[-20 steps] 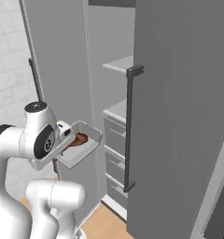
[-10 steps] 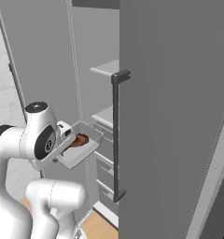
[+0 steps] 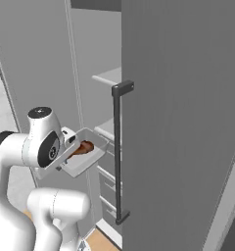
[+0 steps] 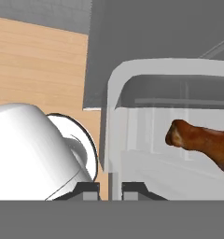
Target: Take the meat container that has the chicken drumstick and place it on the second highest rack of the freezer. Then take the vegetable container that has the lime and sweet potato and place it on the highest rack of the freezer.
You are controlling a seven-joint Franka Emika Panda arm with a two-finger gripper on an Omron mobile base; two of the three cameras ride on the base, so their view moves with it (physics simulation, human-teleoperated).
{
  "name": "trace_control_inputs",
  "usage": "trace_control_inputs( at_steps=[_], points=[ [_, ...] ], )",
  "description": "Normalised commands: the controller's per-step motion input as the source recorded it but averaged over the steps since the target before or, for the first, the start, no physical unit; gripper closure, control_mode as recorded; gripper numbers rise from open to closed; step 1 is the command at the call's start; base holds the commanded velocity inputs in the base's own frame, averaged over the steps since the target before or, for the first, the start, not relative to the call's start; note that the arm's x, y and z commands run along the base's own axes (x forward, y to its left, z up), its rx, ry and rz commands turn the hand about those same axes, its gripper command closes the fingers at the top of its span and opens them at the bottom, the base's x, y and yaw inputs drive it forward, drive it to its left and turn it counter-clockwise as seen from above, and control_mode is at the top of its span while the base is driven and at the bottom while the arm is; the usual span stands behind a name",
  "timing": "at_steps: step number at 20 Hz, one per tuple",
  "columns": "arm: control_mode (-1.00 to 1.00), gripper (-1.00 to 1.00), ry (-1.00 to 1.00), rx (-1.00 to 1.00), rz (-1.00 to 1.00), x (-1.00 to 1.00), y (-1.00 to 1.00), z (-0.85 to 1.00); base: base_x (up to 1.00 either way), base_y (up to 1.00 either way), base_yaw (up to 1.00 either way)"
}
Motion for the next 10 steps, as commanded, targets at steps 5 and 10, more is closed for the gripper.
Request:
trace_control_inputs(
  at_steps=[5,10],
  points=[
    [1.0,1.0,0.0,0.0,0.0,0.0,0.0,0.0,0.27,0.05,0.08],
    [1.0,1.0,0.0,0.0,0.0,0.0,0.0,0.0,0.47,-0.21,0.0]
  ],
)
